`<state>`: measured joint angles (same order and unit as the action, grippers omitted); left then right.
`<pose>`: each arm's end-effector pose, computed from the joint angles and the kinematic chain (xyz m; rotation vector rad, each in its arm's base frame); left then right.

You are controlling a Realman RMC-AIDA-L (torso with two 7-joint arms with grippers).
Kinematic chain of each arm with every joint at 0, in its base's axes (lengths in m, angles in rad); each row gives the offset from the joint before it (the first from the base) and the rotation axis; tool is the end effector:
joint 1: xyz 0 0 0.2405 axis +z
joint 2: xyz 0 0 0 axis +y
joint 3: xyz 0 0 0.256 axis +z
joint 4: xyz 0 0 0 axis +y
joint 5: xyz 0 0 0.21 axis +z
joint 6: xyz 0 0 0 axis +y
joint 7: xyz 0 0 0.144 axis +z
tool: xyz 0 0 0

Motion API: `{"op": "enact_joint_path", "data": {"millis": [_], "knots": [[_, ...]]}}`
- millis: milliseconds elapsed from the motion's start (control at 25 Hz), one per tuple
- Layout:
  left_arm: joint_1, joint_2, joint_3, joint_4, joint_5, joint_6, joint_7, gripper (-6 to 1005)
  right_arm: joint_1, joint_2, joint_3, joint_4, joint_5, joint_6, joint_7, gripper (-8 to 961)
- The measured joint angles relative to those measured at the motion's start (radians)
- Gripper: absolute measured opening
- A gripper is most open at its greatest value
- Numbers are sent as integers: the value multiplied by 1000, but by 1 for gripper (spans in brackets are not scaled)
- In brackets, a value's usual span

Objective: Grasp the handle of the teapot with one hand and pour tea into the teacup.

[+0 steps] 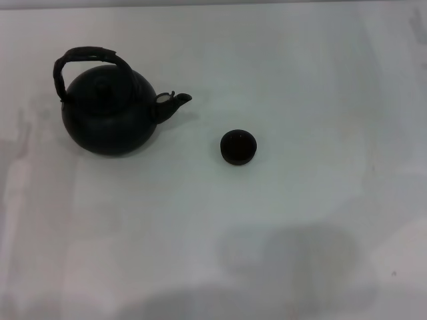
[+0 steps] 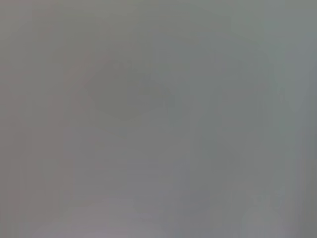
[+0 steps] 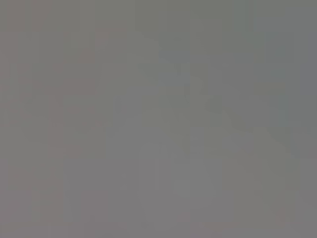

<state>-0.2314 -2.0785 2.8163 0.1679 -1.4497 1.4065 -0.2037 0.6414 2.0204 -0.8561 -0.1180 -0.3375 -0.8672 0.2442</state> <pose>-0.3727 0.2435 -0.0015 -1.3846 -0.6530 -0.7412 0.3384 0.4130 0.0608 -1.4086 0.6388 0.5826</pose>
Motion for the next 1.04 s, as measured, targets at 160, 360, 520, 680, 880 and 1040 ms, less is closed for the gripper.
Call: {"op": "enact_joint_path", "data": {"millis": [160,360,520,680,880,1040], "knots": [[-15,-1,0,-5,-29,1,1,666,7,1,-17,1,0,10,-24,841],[-24,-2,0,-5,-36,8,5,664,8,-1,-47,1,0,18,-36,844],[-36,-2,0,-5,-58,10,7,709,8,-2,-62,2,0,19,-58,847],[-47,-1,0,-5,-59,7,7,812,8,0,-64,2,1,32,-64,849],[-62,0,0,-12,-60,2,7,882,9,0,-64,2,2,63,-69,849],[-70,0,0,-16,-60,0,7,882,9,0,-64,2,6,67,-69,849]]}}
